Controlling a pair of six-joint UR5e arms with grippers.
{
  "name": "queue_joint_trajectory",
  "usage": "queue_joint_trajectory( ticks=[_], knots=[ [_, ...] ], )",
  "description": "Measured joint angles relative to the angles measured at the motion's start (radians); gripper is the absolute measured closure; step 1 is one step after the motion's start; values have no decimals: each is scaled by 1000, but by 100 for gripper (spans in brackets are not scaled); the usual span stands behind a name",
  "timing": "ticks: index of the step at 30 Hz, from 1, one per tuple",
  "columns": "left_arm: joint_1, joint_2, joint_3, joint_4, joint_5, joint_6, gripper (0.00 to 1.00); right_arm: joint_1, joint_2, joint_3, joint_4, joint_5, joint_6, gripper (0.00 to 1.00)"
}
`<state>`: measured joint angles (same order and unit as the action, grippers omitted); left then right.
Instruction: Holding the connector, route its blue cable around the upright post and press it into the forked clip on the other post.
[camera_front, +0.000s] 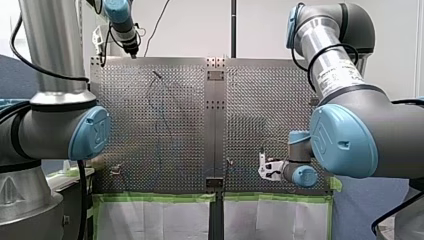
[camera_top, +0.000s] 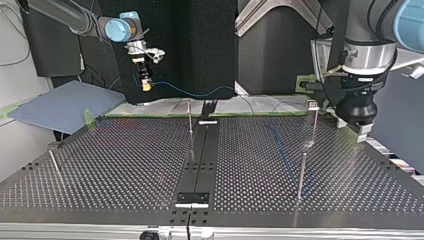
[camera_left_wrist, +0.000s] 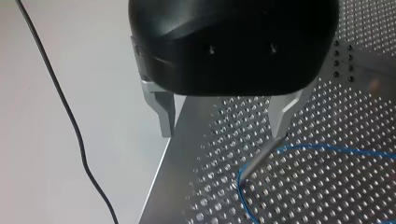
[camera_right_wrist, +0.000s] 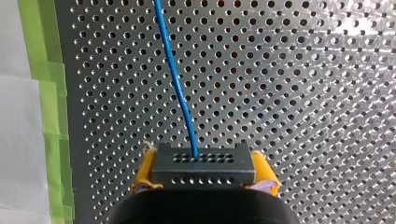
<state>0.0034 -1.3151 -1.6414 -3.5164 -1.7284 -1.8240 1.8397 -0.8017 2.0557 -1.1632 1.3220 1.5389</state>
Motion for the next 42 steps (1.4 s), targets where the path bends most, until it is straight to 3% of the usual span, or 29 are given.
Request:
queue_joint_trajectory(
  ticks=[5,10,19,29,36,42],
  knots=[
    [0,0,0,-8,-33,2,0,0,0,0,0,0,0,100],
    [-1,0,-1,-7,-38,4,0,1,0,-1,0,0,0,100],
    [-13,-5,-42,47,13,35,0,2,0,-2,0,0,1,100],
    [-35,-37,-134,139,75,122,0,4,0,-8,6,0,0,100],
    [-72,-74,-196,203,67,181,0,5,0,-8,8,0,0,100],
    [-118,-105,-207,252,33,226,0,5,0,-8,10,0,1,100]
  ],
)
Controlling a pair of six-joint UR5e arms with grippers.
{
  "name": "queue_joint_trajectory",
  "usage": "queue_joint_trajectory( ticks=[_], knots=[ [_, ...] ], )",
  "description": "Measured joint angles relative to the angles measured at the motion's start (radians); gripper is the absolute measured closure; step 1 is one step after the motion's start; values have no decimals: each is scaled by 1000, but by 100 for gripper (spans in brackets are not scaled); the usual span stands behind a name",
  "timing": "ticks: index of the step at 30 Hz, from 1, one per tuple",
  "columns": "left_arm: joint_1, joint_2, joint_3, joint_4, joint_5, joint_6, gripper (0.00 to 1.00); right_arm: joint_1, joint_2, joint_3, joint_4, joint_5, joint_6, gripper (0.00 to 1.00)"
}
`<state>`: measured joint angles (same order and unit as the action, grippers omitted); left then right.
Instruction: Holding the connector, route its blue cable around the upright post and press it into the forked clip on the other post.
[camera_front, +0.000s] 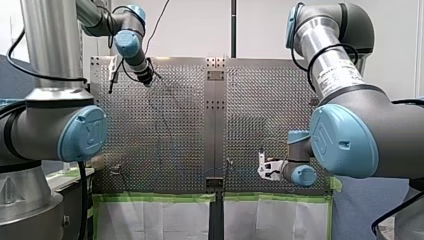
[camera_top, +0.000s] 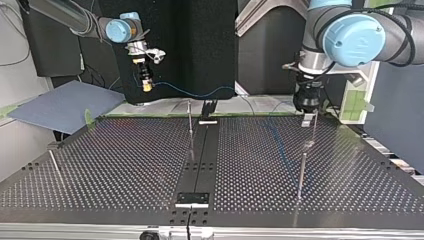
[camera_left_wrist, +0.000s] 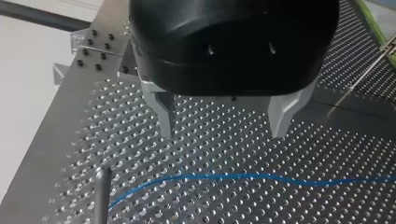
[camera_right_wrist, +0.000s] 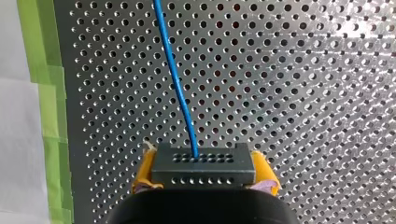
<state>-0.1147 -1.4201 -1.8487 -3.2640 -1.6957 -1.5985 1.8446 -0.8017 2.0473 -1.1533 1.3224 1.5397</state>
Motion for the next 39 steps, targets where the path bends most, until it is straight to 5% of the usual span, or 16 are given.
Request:
queue_joint_trajectory(
  ticks=[17,29,39],
  knots=[
    [-141,-138,119,141,-70,116,0,2,0,0,1,0,-1,100],
    [-233,-193,124,237,-131,199,0,3,0,0,2,0,-4,100],
    [-239,-195,109,318,-210,279,0,3,0,0,4,0,-5,100]
  ],
)
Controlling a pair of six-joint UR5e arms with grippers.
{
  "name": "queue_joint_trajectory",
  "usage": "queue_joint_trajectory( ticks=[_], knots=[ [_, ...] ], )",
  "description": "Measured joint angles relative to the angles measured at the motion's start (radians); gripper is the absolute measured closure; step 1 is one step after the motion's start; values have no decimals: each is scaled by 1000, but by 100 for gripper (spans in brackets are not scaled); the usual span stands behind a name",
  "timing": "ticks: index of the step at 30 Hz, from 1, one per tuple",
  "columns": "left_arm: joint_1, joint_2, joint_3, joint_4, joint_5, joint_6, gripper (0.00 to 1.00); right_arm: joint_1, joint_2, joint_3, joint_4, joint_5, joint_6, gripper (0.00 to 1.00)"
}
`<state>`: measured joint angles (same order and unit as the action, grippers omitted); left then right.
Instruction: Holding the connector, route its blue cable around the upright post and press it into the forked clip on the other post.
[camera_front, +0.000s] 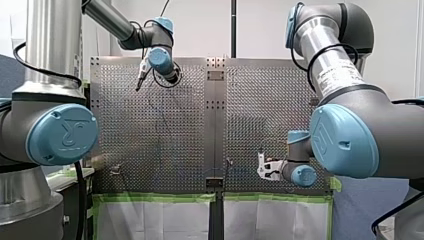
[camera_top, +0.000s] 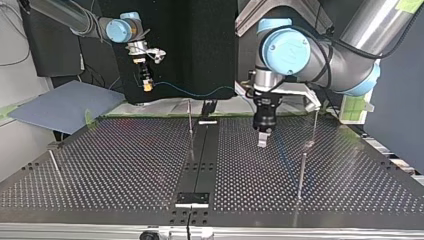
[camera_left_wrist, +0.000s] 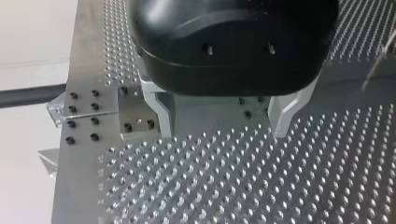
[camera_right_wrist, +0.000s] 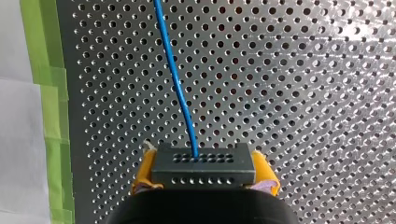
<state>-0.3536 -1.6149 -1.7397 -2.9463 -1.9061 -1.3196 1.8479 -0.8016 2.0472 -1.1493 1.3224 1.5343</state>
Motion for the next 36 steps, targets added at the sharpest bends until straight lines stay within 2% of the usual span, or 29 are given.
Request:
queue_joint_trajectory(
  ticks=[4,9,19,29,36],
  knots=[
    [5,0,-14,33,-23,26,0,0,0,0,0,0,0,100],
    [9,-9,-24,75,-30,50,0,0,0,0,0,0,-1,100],
    [17,-68,-26,150,-37,82,0,0,0,0,-1,0,-2,100],
    [32,-78,-26,233,-105,106,0,0,0,0,-2,0,-2,100],
    [44,-82,-26,292,-127,132,0,0,0,0,-3,0,-2,100]
  ],
)
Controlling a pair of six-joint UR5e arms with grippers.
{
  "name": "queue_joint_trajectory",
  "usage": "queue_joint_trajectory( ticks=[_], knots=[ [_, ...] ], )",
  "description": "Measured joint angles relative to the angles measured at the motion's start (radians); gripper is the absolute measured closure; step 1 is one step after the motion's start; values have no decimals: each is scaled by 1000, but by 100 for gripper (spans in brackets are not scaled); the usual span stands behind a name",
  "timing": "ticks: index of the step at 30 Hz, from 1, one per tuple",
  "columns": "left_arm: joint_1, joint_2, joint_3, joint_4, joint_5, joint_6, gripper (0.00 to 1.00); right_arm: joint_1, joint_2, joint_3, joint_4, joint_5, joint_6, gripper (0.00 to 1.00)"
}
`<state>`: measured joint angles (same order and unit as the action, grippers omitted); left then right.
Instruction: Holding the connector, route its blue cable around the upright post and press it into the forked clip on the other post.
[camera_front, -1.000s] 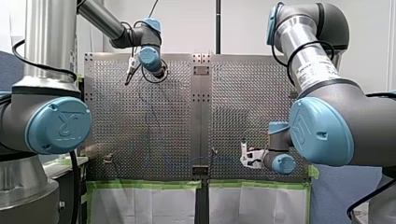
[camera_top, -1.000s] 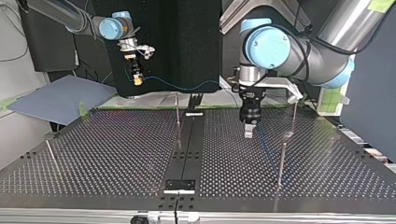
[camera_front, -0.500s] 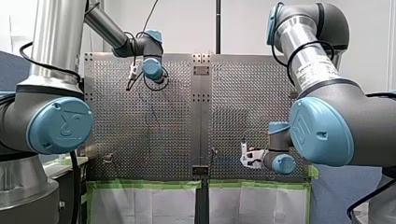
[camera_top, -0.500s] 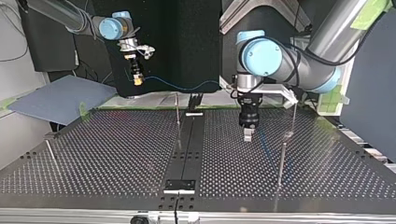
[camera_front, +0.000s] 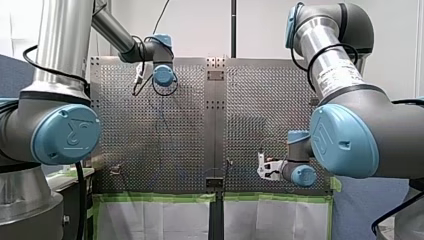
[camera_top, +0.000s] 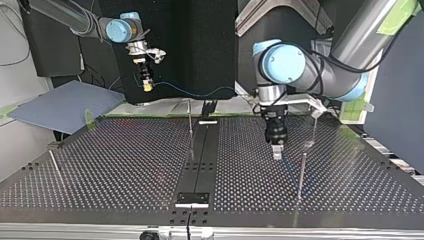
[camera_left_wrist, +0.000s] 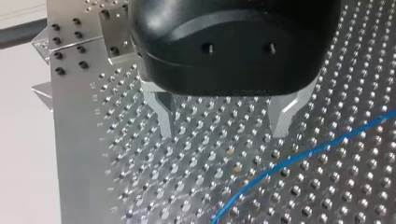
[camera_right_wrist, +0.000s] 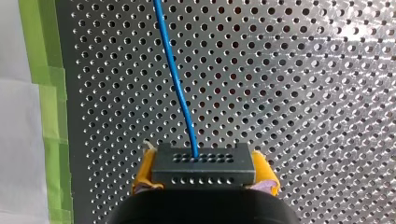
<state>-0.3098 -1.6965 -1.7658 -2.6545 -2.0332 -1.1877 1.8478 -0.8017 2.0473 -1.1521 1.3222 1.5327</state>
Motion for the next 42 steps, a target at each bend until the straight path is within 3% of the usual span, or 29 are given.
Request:
queue_joint_trajectory(
  ticks=[23,32,42],
  knots=[
    [31,-63,-1,183,-34,21,0,0,0,0,-3,0,0,100],
    [41,-71,0,253,-16,20,0,0,0,0,-3,0,0,100],
    [49,-103,0,264,-20,25,0,0,0,0,-3,0,-1,100]
  ],
)
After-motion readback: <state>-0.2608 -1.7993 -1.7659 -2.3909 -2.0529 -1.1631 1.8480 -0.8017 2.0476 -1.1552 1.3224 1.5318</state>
